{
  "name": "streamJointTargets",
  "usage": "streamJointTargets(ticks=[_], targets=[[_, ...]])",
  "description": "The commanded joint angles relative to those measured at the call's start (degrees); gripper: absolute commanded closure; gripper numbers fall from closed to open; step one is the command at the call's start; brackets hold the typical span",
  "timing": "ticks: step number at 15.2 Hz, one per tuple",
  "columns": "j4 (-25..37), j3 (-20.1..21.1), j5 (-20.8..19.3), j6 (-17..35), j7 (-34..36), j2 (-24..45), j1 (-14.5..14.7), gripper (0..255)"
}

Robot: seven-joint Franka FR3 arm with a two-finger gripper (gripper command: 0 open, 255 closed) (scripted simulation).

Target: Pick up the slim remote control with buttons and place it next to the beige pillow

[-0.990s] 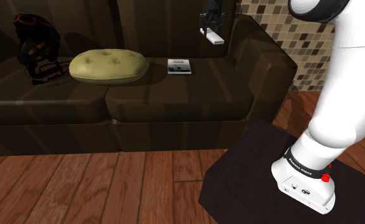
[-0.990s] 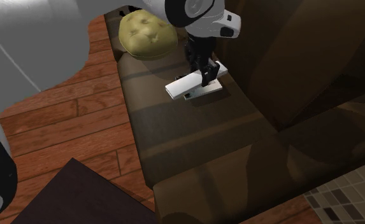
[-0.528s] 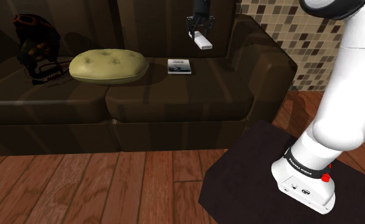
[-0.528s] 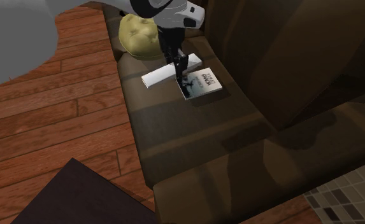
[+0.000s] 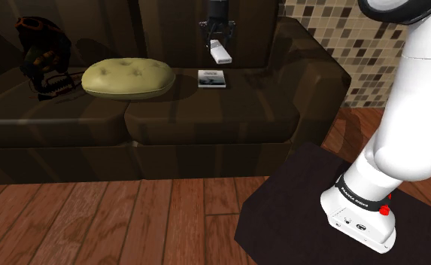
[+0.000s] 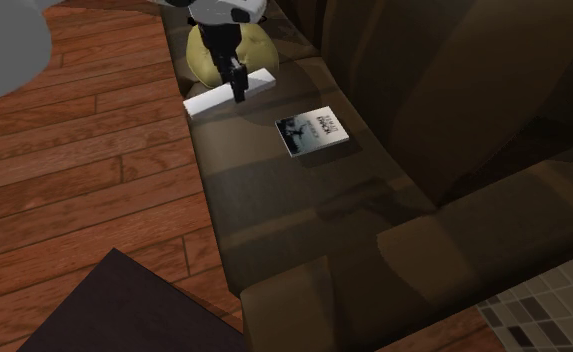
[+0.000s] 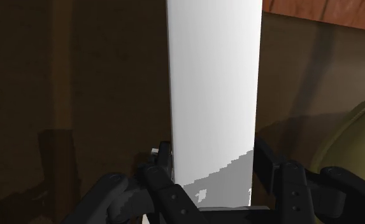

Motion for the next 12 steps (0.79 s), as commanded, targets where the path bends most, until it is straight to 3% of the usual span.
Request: streamJointTargets(ticks=[1, 5, 12], targets=[[0.58, 0.79, -0.21, -0.38, 2.38, 0.26, 1.52, 255], [3.71, 2.8, -0.81, -1.56, 8.22, 2.38, 5.44, 255], [-2.66, 2.77, -0.81, 4.15, 8.36, 1.72, 5.39, 255]])
